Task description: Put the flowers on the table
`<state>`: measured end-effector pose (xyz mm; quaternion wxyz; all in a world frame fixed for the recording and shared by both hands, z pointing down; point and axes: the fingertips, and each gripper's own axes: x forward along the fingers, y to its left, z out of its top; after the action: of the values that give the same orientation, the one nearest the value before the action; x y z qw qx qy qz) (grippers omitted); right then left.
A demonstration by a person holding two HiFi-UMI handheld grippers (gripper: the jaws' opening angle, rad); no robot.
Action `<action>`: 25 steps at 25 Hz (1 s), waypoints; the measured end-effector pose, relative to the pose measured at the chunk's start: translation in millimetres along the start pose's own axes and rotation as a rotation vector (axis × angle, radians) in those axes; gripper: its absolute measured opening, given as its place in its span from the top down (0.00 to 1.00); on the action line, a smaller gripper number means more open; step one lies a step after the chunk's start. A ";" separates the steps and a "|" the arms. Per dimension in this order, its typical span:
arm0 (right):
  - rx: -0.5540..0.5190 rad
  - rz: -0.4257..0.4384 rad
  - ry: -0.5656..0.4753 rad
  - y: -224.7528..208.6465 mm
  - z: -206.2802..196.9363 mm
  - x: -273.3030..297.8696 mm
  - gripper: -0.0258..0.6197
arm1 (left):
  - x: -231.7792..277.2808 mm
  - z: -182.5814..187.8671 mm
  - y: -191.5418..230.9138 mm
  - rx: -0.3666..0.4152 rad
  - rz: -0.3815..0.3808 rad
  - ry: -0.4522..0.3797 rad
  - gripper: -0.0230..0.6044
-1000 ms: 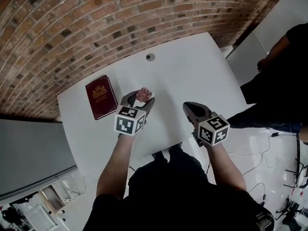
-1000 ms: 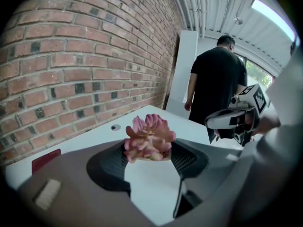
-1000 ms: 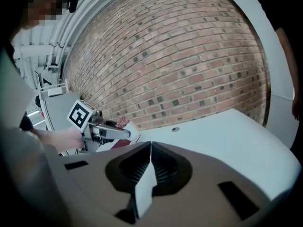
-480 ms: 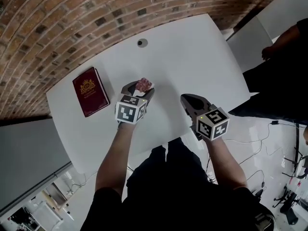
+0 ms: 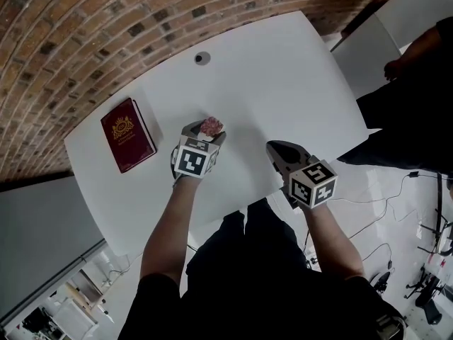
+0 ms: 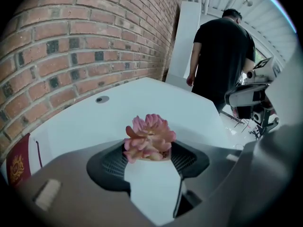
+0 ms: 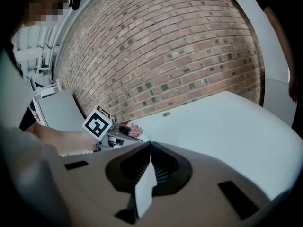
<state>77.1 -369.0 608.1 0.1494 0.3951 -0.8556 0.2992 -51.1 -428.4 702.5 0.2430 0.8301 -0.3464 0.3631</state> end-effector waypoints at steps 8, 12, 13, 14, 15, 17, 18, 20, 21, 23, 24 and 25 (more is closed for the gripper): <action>0.007 -0.014 0.005 -3.4 -8.1 -10.2 0.94 | 16.6 -12.9 -3.5 0.046 -0.004 0.063 0.53; 0.014 -0.022 0.005 -4.7 -11.9 -15.3 0.94 | 22.1 -15.9 -5.3 0.073 0.010 0.074 0.53; 0.015 -0.023 0.005 -4.8 -12.7 -16.4 0.94 | 23.0 -16.1 -6.3 0.077 0.010 0.077 0.53; 0.016 -0.024 0.005 -5.1 -13.5 -17.5 0.94 | 23.6 -16.4 -7.5 0.079 0.008 0.081 0.53; 0.018 -0.024 0.004 -5.5 -14.3 -18.6 0.94 | 24.4 -16.9 -8.6 0.081 0.005 0.086 0.53; 0.020 -0.026 0.004 -6.5 -16.3 -20.4 0.94 | 27.4 -18.4 -10.2 0.086 -0.002 0.094 0.53; 0.022 -0.028 0.003 -6.8 -17.3 -21.2 0.94 | 29.5 -19.8 -10.3 0.088 -0.003 0.097 0.53; 0.025 -0.030 0.004 -6.3 -19.1 -23.2 0.94 | 31.4 -22.4 -10.7 0.094 -0.004 0.107 0.53; 0.026 -0.031 0.004 -5.9 -19.7 -24.3 0.94 | 31.1 -23.0 -11.3 0.094 -0.006 0.113 0.53; 0.027 -0.032 0.003 -5.9 -19.7 -26.2 0.94 | 30.6 -22.3 -11.2 0.093 -0.002 0.115 0.53; 0.028 -0.034 0.002 -6.2 -19.6 -27.2 0.94 | 30.3 -21.2 -10.5 0.095 0.006 0.112 0.53; 0.028 -0.035 0.001 -6.6 -19.7 -28.3 0.94 | 29.7 -20.1 -9.9 0.100 0.015 0.108 0.53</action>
<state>100.8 -343.3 612.1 0.1496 0.4120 -0.8442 0.3086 -37.7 -420.7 736.3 0.2169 0.8178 -0.3205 0.4259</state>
